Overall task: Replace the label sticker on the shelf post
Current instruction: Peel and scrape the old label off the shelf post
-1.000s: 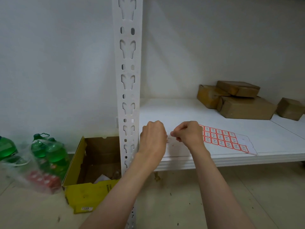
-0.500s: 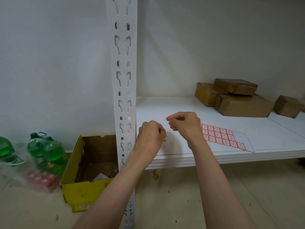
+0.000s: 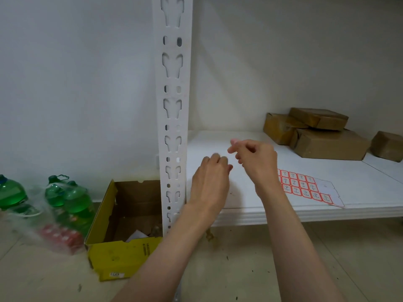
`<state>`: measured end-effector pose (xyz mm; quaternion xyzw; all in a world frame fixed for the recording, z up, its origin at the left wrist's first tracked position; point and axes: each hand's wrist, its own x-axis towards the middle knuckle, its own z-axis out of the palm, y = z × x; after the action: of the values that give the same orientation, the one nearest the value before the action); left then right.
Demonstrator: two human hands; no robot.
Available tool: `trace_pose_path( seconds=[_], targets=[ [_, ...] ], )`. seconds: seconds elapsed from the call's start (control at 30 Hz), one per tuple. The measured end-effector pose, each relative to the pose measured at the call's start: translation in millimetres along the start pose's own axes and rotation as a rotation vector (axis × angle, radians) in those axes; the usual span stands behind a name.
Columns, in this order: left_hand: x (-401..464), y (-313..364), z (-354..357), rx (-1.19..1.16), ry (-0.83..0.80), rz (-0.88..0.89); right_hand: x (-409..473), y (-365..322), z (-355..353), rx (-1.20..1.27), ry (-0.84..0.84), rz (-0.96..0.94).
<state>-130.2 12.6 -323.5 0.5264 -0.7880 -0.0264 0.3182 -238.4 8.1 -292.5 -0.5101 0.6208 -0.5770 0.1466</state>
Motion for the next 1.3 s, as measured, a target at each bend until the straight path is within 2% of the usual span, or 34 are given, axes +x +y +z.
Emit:
trace_pose_path(
  seconds=[0.1,0.13,0.2,0.27,0.37,0.43,0.5,0.57,0.63,0.7,0.77,0.83,0.93,1.3],
  targets=[
    [2.5,1.2,-9.6,-0.042,-0.024,0.052,2.9,-16.0,1.4,0.102,0.028,-0.067],
    [1.5,3.4,-16.7,-0.087,0.024,0.045,3.6,-21.3,1.8,0.156,0.036,-0.066],
    [2.2,5.0,-30.2,-0.064,0.134,0.037,4.6,-31.8,2.6,0.277,0.047,-0.043],
    [0.8,7.1,-42.1,-0.042,0.286,0.1,1.9,-47.1,2.9,0.403,0.046,-0.021],
    [-1.1,12.4,-70.0,-0.277,0.537,0.352,-6.7,-76.5,3.7,0.668,-0.035,-0.019],
    [2.3,5.4,-97.2,-0.382,0.68,0.445,-13.9,-93.0,7.3,0.707,-0.105,-0.086],
    [7.2,-9.9,-122.2,-0.465,0.892,0.408,-20.9,-103.6,15.5,0.625,-0.174,-0.154],
    [11.2,-30.1,-137.5,-0.593,0.969,0.24,-27.3,-110.0,26.1,0.52,-0.22,-0.189],
    [12.4,-48.6,-143.8,-0.705,0.844,0.04,-31.8,-113.4,37.4,0.439,-0.236,-0.218],
    [13.7,-62.2,-142.1,-0.766,0.611,-0.095,-35.3,-114.7,48.3,0.398,-0.224,-0.261],
    [15.7,-67.1,-139.2,-0.777,0.441,-0.125,-37.0,-115.4,56.7,0.366,-0.188,-0.3],
    [15.0,-64.3,-137.0,-0.788,0.343,-0.089,-36.6,-117.0,63.0,0.362,-0.163,-0.316],
    [12.5,-59.9,-134.5,-0.845,0.281,-0.052,-34.6,-119.5,69.9,0.38,-0.134,-0.301],
    [15.2,-65.9,-133.1,-0.914,0.279,-0.065,-36.2,-125.8,82.4,0.489,-0.179,-0.279]
  ],
)
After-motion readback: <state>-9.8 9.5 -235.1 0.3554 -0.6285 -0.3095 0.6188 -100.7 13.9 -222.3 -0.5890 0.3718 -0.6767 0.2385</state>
